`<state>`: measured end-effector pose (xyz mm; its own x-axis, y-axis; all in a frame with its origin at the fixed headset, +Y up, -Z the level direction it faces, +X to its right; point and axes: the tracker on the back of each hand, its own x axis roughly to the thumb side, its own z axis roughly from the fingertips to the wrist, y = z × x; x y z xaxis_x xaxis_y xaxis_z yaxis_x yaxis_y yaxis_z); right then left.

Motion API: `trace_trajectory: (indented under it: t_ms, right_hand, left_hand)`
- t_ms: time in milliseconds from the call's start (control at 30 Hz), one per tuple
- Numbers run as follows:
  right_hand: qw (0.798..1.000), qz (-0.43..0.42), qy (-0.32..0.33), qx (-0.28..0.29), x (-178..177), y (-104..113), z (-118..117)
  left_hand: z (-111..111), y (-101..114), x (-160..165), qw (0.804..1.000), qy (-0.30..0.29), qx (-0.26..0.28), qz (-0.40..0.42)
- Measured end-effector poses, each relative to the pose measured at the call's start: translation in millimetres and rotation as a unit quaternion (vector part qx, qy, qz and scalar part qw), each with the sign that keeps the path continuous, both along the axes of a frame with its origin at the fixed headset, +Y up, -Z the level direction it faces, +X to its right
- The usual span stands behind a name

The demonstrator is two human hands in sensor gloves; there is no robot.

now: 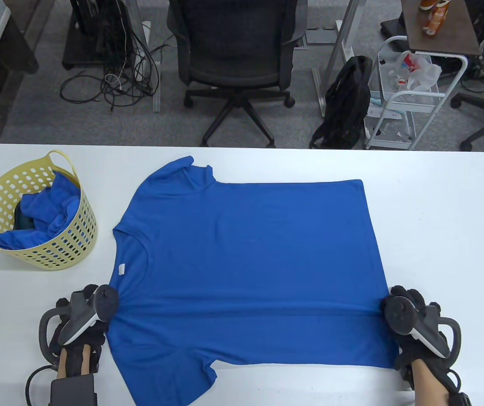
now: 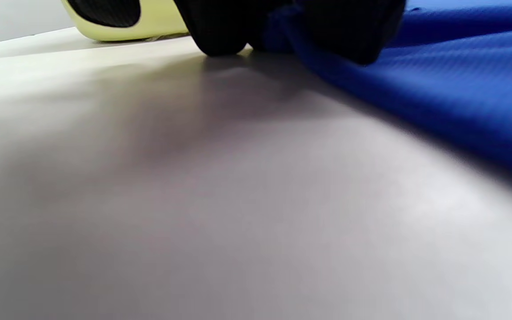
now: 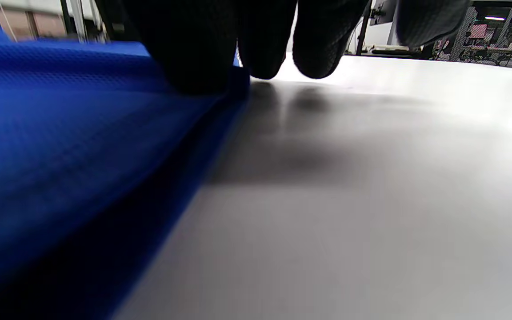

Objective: Fold and stack clothes and towels from laundry basket

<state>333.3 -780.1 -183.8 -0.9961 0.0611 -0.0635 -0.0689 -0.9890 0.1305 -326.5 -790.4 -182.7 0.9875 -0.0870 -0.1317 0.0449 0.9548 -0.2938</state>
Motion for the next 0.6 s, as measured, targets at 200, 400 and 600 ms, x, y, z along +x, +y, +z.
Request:
trace_trajectory:
  t_ms: [200, 400, 600]
  right_hand:
    - [0.994, -0.083, -0.013, 0.062, 8.3, 10.5, 0.2]
    - [0.998, -0.056, -0.014, 0.035, 5.7, 7.0, -1.5]
    - [0.998, -0.064, -0.010, -0.005, 7.2, 4.2, -1.8]
  left_hand:
    - [3.4, -0.6, -9.0, 0.999, 0.014, 0.045, 0.027]
    - [0.6, -1.4, -4.4, 0.999, 0.009, 0.043, -0.007]
    - [1.0, -1.8, -7.4, 0.999, 0.017, 0.045, 0.013]
